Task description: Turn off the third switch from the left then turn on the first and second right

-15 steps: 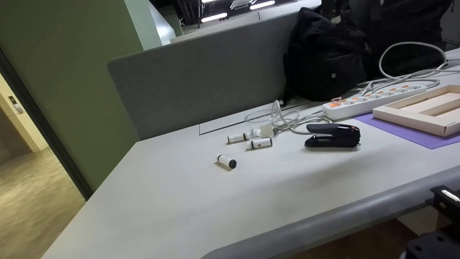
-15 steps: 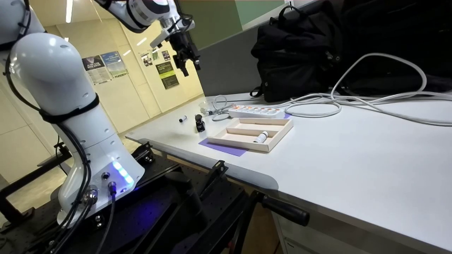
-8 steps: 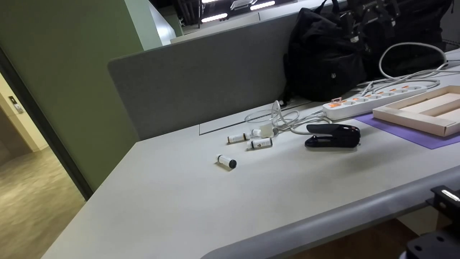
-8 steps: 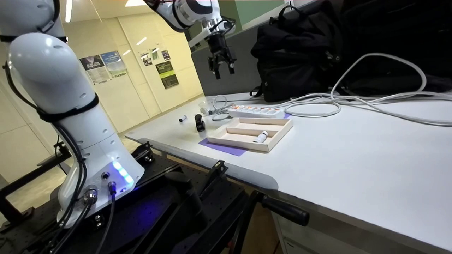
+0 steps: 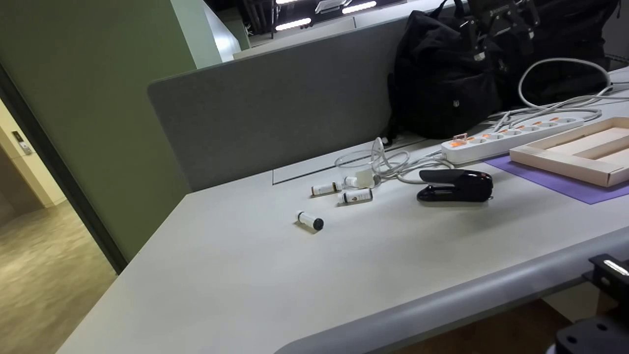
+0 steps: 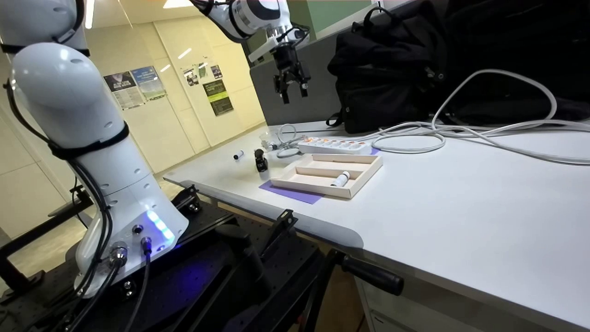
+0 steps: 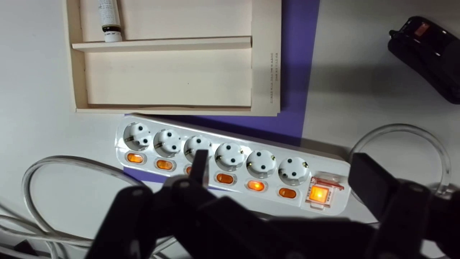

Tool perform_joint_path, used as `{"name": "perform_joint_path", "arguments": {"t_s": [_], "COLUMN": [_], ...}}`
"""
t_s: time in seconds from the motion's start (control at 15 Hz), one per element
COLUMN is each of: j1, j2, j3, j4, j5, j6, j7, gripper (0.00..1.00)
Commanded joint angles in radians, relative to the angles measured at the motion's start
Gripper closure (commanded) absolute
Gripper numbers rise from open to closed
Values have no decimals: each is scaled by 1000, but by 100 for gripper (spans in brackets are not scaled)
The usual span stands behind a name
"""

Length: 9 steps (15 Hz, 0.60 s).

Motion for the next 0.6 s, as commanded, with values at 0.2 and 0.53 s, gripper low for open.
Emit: {"name": "perform_joint_path", "arguments": {"t_s": [0.2, 0.53], "j1": [-8, -21], "j2": [94, 223], "j3": [-26, -32], "j4": [48, 114], "j5": [38, 106], "j6": [151, 273], "j7": [-13, -19], "gripper": [26, 62]}}
